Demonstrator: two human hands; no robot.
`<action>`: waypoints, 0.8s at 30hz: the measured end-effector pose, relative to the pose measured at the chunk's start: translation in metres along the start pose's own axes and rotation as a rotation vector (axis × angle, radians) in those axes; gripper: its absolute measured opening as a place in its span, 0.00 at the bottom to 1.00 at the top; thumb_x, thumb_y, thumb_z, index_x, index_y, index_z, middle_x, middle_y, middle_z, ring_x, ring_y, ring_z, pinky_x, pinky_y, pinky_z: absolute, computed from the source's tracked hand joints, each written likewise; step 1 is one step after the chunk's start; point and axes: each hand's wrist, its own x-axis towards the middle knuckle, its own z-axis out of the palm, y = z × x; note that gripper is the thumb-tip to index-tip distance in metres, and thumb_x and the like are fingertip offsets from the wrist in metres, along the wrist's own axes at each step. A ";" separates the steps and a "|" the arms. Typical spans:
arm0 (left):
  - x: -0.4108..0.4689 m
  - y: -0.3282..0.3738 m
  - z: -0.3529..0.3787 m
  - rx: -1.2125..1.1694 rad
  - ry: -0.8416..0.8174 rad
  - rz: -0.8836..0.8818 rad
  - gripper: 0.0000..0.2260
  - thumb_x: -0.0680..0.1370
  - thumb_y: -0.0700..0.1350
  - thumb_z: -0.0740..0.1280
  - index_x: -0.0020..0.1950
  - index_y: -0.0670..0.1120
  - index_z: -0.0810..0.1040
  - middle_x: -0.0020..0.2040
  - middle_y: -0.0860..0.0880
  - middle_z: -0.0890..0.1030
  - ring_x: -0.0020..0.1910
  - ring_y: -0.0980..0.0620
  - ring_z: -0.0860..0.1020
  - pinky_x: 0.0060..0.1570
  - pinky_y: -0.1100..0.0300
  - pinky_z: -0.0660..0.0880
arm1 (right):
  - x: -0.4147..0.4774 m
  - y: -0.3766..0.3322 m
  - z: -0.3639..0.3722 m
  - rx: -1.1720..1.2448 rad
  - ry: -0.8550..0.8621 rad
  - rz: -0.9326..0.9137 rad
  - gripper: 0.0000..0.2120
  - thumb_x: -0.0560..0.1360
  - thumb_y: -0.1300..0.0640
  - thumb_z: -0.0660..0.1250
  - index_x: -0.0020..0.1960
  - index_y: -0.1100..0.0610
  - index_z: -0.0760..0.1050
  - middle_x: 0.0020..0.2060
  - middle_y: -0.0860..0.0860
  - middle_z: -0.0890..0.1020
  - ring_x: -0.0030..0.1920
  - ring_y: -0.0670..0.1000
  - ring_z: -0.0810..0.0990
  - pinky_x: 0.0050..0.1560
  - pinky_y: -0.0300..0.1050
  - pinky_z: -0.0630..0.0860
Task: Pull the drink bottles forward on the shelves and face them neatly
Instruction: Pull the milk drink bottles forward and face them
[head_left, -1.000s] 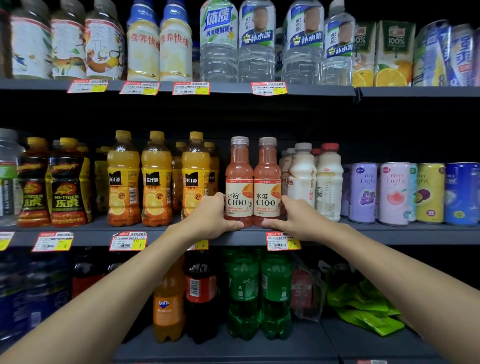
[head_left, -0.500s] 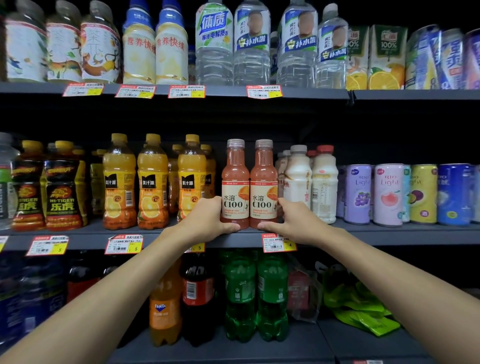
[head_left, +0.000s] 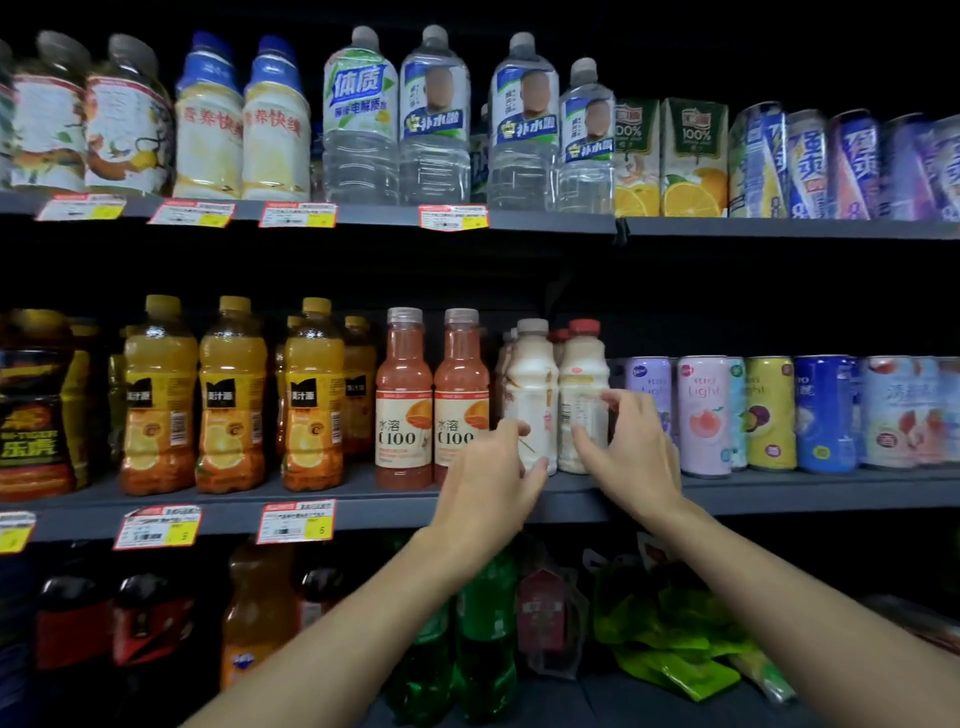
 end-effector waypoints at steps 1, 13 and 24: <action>0.005 0.005 0.008 0.007 -0.005 -0.040 0.19 0.80 0.52 0.67 0.68 0.46 0.71 0.44 0.50 0.81 0.47 0.50 0.80 0.50 0.52 0.77 | 0.001 0.004 0.000 0.041 -0.015 0.016 0.25 0.74 0.44 0.69 0.67 0.51 0.69 0.62 0.50 0.73 0.59 0.53 0.77 0.56 0.52 0.75; 0.052 0.011 0.055 0.117 -0.039 -0.490 0.30 0.76 0.59 0.71 0.65 0.36 0.71 0.57 0.40 0.80 0.56 0.41 0.80 0.46 0.54 0.75 | 0.003 0.005 0.021 -0.035 -0.050 0.190 0.31 0.72 0.34 0.69 0.64 0.55 0.69 0.54 0.54 0.82 0.53 0.59 0.81 0.42 0.47 0.68; 0.044 0.018 0.044 0.075 -0.032 -0.413 0.21 0.75 0.56 0.72 0.53 0.38 0.79 0.50 0.42 0.81 0.49 0.43 0.80 0.38 0.57 0.70 | -0.001 0.003 -0.003 0.074 -0.087 0.191 0.29 0.64 0.35 0.70 0.55 0.54 0.72 0.46 0.51 0.82 0.48 0.56 0.81 0.42 0.48 0.74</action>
